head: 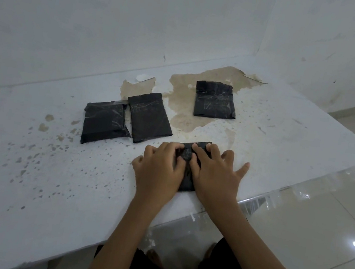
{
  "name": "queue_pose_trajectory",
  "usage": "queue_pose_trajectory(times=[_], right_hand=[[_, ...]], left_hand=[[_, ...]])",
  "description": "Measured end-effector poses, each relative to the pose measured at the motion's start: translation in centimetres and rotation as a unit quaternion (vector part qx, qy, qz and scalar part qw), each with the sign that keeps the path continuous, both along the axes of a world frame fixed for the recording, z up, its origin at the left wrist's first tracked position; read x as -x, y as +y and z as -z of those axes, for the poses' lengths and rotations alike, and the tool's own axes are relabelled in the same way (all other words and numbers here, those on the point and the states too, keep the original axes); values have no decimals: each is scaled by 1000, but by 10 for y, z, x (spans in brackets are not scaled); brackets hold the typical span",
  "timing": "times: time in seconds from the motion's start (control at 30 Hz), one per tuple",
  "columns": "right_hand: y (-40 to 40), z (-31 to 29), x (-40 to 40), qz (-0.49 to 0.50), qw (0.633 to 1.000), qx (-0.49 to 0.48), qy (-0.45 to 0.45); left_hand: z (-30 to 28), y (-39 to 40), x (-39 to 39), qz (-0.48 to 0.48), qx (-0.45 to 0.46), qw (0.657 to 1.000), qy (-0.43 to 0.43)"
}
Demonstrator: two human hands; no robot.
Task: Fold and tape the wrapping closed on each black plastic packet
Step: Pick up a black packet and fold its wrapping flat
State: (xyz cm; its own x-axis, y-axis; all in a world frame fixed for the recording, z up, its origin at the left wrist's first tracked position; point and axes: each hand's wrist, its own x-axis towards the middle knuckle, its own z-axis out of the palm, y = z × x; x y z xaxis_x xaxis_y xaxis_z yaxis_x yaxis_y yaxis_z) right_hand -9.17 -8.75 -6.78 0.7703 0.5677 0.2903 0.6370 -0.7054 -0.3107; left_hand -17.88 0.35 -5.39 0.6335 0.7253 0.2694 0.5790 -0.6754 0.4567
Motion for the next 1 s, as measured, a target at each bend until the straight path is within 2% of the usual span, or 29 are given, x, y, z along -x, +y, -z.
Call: queue_pose_trajectory(times=[0.1,0.17,0.3,0.5,0.63,0.83,1.0], right_hand=[[-1,-1,0,1,1000,-2,-6],[-2,-2,0,-2,1000,3,1],[-2,-3,1,-5,1000,5,5],[-1,-3,2,1,1000,-3,-2],[-2,-2,1,-3,1000,-1,-7],[-2,0,-1,1,1000,2,-4],[-5,-1,-3,-6,999,-7,32]], left_hand=[[-11,31,-6,-9,137,990,-24],[-17,40,-16,-33,184,982,-22],[-17,35,-30,-67,179,980,-50],[-7,38,-24,-50,253,958,-125],[-2,39,-22,-51,271,947,-162],[0,42,-19,-39,281,943,-173],[4,37,-18,-37,239,956,-168]])
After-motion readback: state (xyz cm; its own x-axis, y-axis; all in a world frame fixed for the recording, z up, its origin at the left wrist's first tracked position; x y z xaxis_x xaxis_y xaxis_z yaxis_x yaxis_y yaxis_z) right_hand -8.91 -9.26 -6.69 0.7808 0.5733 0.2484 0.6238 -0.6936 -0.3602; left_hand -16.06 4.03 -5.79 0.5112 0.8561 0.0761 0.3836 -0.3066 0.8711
